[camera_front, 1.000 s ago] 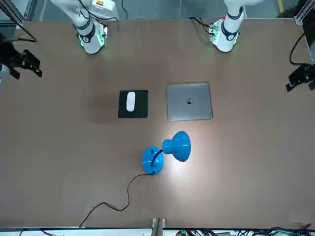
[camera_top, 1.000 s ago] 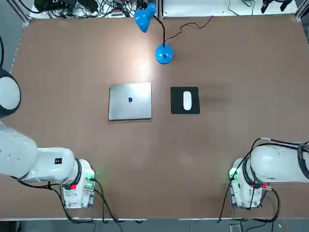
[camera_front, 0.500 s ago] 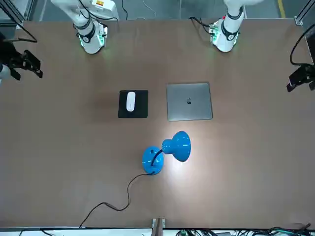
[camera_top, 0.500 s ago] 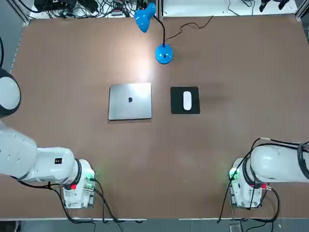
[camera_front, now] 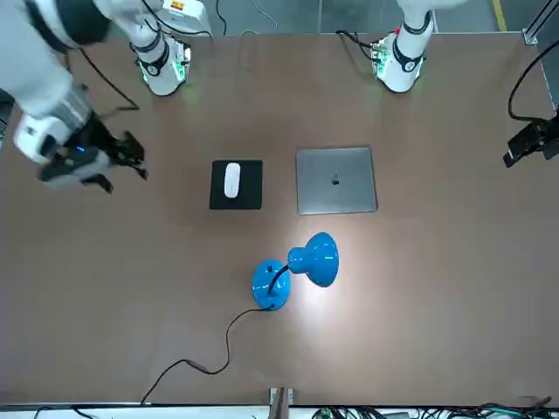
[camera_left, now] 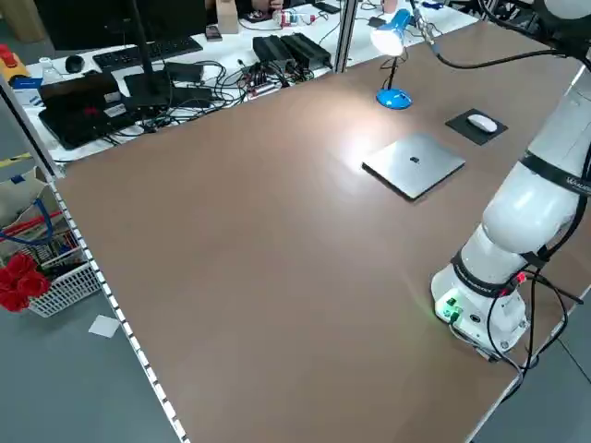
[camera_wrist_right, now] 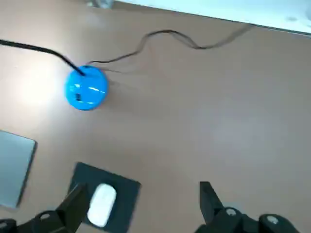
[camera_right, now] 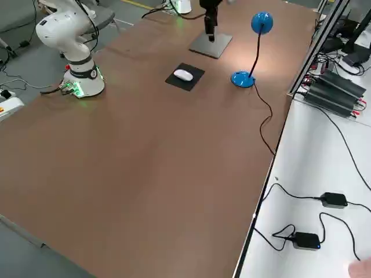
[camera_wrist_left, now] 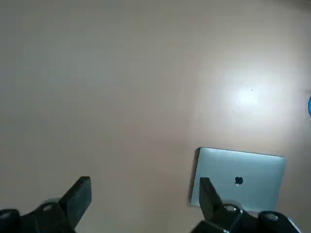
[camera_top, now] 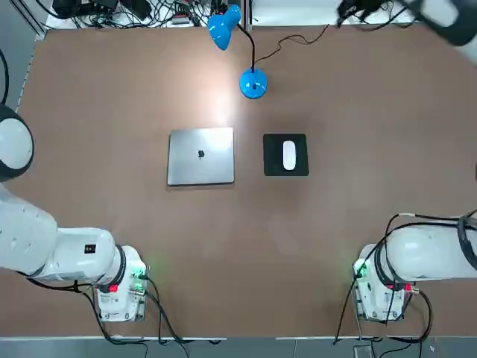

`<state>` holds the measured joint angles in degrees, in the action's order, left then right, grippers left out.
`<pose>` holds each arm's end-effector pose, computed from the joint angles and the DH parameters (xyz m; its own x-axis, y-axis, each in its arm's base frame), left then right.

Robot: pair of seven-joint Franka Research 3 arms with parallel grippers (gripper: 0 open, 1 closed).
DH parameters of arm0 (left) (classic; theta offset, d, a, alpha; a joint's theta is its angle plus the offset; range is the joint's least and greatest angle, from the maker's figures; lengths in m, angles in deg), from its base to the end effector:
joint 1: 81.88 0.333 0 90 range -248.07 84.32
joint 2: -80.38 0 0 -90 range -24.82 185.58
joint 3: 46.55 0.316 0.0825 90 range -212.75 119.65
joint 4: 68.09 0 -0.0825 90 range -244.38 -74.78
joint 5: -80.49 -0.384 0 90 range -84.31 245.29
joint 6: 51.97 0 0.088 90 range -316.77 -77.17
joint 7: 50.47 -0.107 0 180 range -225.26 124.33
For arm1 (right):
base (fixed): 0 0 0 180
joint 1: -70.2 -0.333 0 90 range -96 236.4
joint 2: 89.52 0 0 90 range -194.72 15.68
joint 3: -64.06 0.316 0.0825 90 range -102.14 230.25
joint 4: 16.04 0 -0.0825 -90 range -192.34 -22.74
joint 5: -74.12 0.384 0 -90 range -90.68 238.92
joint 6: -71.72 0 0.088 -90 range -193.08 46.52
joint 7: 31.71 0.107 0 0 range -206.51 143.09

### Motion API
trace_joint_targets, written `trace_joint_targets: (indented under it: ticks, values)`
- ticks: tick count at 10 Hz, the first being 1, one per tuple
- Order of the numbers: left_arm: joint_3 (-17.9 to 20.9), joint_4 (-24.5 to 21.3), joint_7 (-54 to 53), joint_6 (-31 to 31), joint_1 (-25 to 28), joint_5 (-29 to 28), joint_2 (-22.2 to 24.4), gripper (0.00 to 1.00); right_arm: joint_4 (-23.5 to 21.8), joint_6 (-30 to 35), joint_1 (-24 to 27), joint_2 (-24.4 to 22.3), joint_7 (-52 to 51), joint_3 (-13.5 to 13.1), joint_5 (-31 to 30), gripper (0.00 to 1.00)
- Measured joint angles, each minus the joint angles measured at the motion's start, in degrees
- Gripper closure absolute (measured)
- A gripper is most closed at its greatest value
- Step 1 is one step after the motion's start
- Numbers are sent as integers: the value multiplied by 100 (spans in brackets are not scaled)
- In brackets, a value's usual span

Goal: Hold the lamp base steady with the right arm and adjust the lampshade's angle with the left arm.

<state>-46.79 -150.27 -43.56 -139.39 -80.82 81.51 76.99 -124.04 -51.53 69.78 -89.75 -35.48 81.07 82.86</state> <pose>0.5689 0.0063 0.6514 0.9906 0.1337 0.0299 0.1331 -0.9909 0.0218 0.5568 0.1816 0.5314 0.9239 0.2714 0.2696 0.3133 -0.9413 -0.1261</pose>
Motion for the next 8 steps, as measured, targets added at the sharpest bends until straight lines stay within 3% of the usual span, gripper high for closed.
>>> trace_joint_targets:
  ticks: [2, 4, 6, 8]
  values:
    - [-93, 6, -292, -60, -3, 0, -49, 2, -115, -1772, -79, 988, 52, 603, 17, 0]
    - [-93, 34, -825, -238, 23, 0, -46, 2, 80, -3439, -313, 2363, 16, 811, -26, 0]
    - [-93, 54, -1701, -438, 33, 0, -45, 2, 971, -4217, -702, 3717, -10, 817, -430, 0]
    - [-112, 49, -2466, -580, 22, 0, -72, 2, 2143, -4315, -1083, 4781, -11, 703, -822, 0]
